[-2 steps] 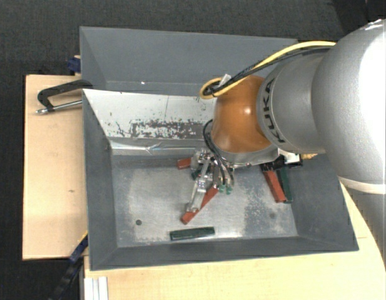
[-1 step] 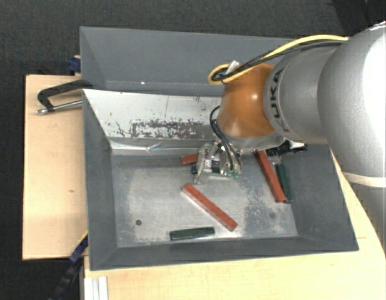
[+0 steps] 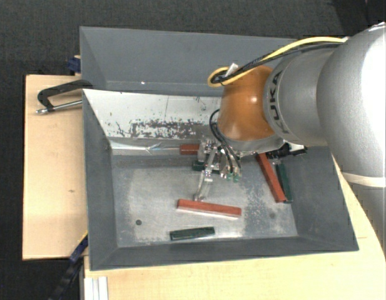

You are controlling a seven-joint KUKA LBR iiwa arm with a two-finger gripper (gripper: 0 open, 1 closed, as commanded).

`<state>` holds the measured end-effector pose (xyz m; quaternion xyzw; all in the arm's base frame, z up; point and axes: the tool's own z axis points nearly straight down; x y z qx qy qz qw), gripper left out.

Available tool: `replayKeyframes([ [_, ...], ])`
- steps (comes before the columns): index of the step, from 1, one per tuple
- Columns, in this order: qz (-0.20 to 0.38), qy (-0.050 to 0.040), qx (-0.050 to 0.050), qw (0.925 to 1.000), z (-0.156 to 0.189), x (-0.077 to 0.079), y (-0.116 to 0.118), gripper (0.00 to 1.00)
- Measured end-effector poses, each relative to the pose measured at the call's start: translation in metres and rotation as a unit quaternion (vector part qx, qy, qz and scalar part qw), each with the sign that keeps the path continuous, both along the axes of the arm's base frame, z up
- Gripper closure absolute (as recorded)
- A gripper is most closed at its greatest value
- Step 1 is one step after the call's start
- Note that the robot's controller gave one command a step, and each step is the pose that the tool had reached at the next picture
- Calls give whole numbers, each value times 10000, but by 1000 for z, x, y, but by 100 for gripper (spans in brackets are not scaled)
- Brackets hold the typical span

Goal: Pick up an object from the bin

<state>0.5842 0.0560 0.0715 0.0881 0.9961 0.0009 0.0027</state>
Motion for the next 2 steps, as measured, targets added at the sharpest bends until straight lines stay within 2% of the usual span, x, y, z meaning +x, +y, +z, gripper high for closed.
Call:
replayKeyframes([
  [1,0,-6,-1,10000,1,1,0,100],
  [2,0,-6,-1,10000,1,1,0,100],
])
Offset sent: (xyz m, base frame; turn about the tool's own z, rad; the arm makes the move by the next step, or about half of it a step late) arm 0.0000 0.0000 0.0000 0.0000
